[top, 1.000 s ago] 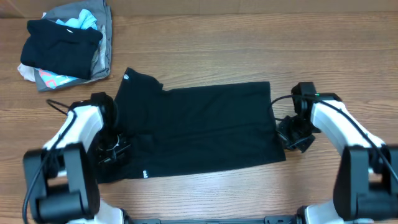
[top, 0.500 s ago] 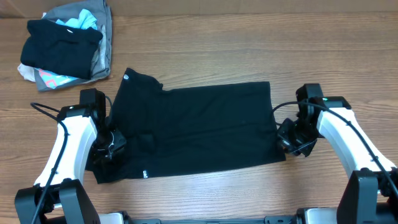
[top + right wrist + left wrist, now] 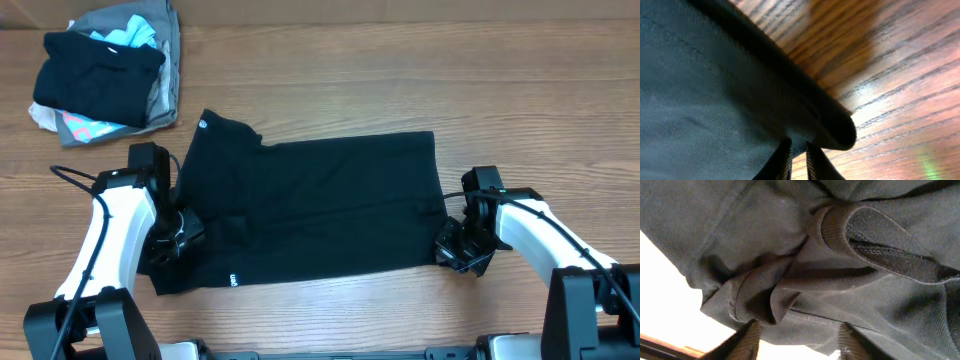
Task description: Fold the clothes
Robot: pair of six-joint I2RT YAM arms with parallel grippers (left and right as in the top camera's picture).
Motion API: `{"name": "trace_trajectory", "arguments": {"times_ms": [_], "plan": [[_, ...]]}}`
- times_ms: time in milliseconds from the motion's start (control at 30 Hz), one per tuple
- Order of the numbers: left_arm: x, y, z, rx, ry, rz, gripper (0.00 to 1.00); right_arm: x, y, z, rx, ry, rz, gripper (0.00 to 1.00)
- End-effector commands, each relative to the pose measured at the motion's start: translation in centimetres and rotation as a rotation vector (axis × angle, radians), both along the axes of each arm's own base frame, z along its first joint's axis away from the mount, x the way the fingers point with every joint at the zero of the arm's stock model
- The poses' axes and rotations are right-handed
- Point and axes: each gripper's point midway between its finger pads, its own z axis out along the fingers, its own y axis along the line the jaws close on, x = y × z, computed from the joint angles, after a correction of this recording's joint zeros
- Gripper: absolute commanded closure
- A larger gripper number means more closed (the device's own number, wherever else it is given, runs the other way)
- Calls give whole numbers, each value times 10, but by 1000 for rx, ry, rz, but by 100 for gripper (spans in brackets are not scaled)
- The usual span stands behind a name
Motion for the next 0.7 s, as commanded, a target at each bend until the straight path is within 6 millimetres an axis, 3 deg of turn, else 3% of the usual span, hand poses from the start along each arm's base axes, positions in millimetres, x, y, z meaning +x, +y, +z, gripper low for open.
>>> {"name": "trace_trajectory", "arguments": {"times_ms": [0, 67, 433, 533, 667], "plan": [[0, 0, 2, -8, -8, -8, 42, -12, -9, -3, -73, 59, -112, 92], [0, -1, 2, -8, -6, -8, 41, -16, -14, -3, -108, 85, -151, 96], [0, -1, 2, -9, -6, -15, 40, -35, -24, 5, -197, 168, -297, 96], [0, -1, 2, -9, -6, -15, 40, -28, -23, 15, -181, 102, -287, 96], [1, 0, 2, -8, -10, -15, 39, -2, -15, 45, -96, -95, -160, 96]]}}
